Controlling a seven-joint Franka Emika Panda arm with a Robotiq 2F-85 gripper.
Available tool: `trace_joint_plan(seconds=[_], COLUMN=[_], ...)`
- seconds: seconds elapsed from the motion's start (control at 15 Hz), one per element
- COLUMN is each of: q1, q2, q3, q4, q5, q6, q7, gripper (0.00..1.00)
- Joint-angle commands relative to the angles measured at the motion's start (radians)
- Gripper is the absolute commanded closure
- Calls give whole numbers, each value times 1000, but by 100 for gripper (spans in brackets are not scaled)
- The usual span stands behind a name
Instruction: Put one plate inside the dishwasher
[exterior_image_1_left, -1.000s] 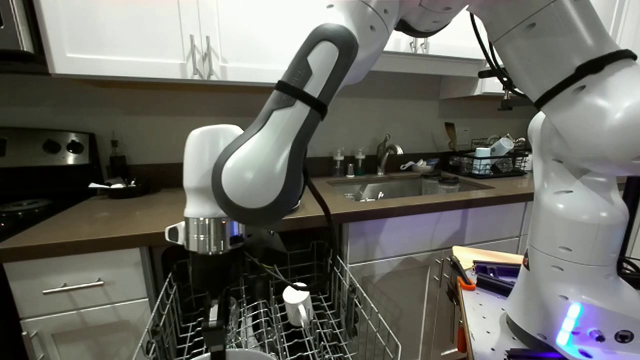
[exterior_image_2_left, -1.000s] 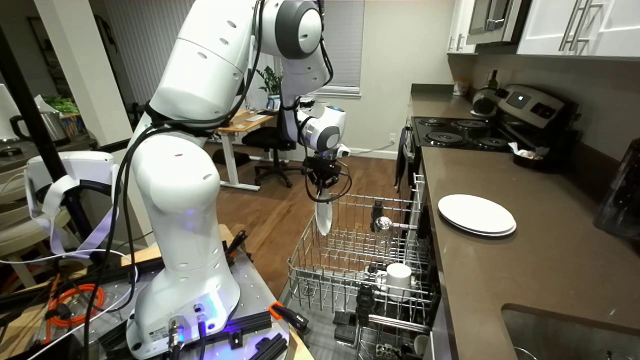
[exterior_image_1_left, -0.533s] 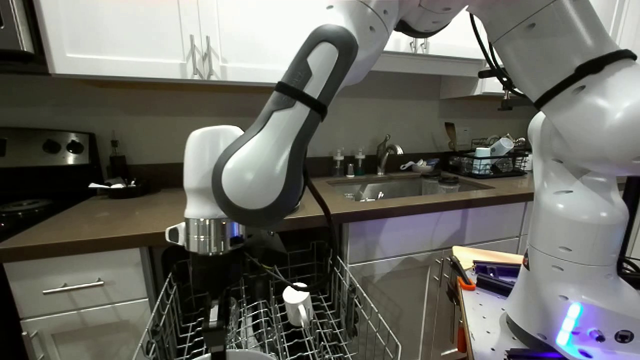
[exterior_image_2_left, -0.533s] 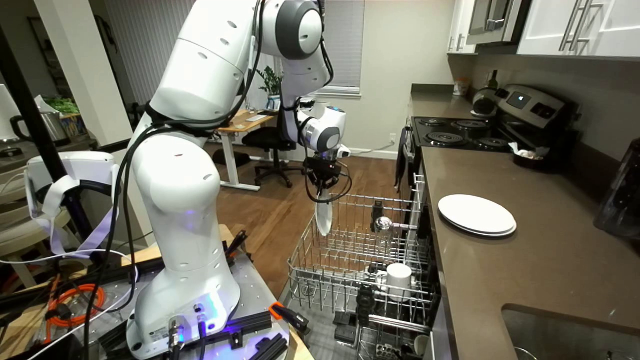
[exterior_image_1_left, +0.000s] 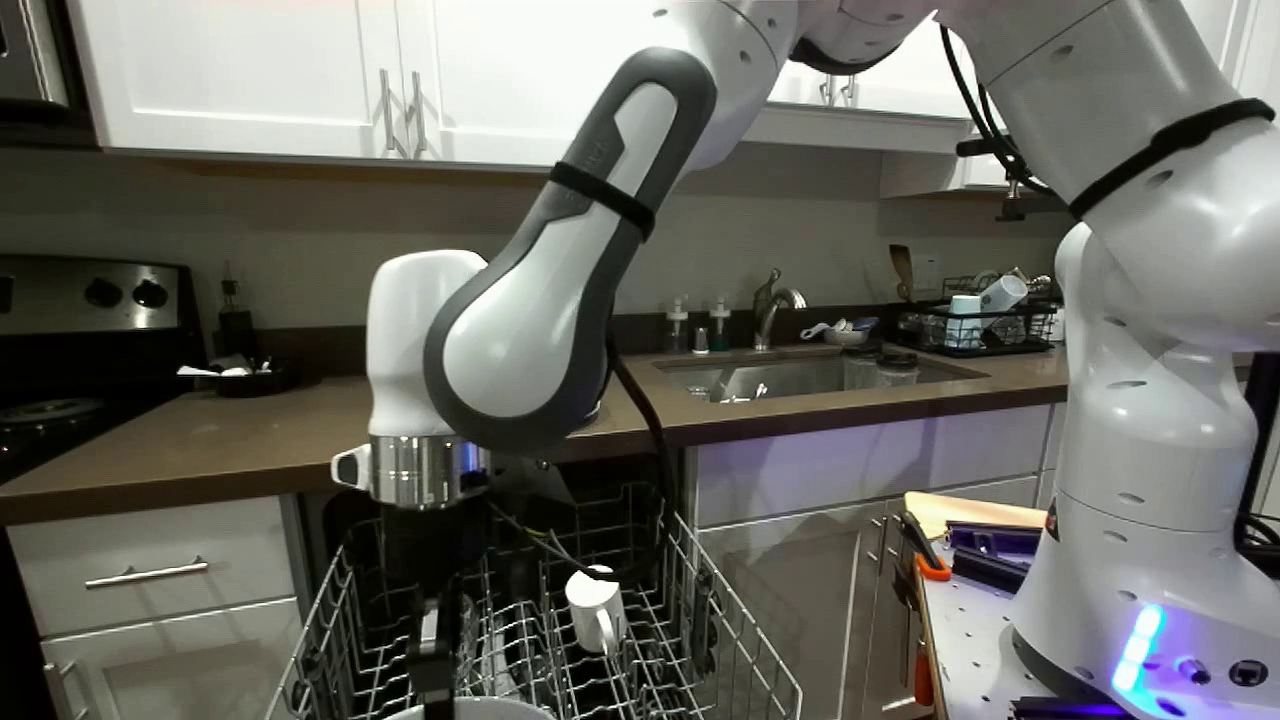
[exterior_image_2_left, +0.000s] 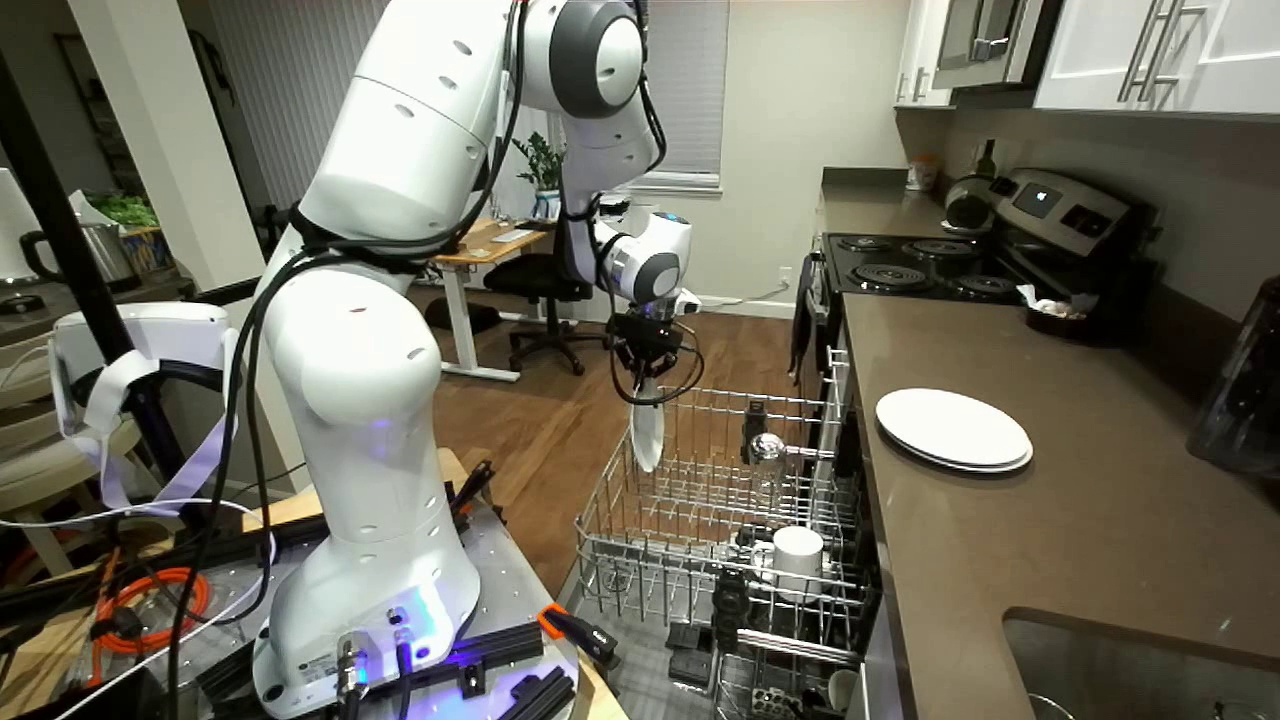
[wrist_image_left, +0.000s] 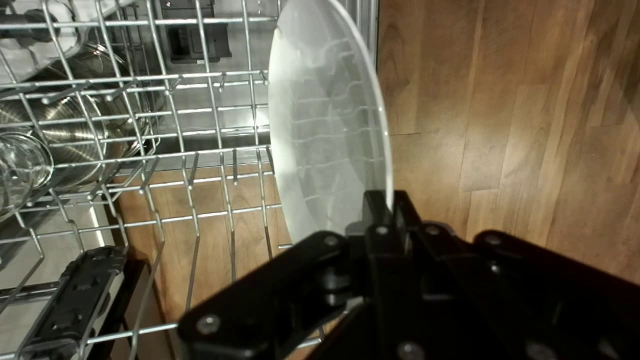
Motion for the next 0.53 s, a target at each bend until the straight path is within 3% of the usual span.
trace_joint_plan(seconds=[0.0, 0.47], q1=[36, 41], q2=[-85, -113], q3=[-30, -24], q4=[-29, -27], q5=[1, 23], q6=[-49, -50], q7=[23, -21], gripper=[99, 99])
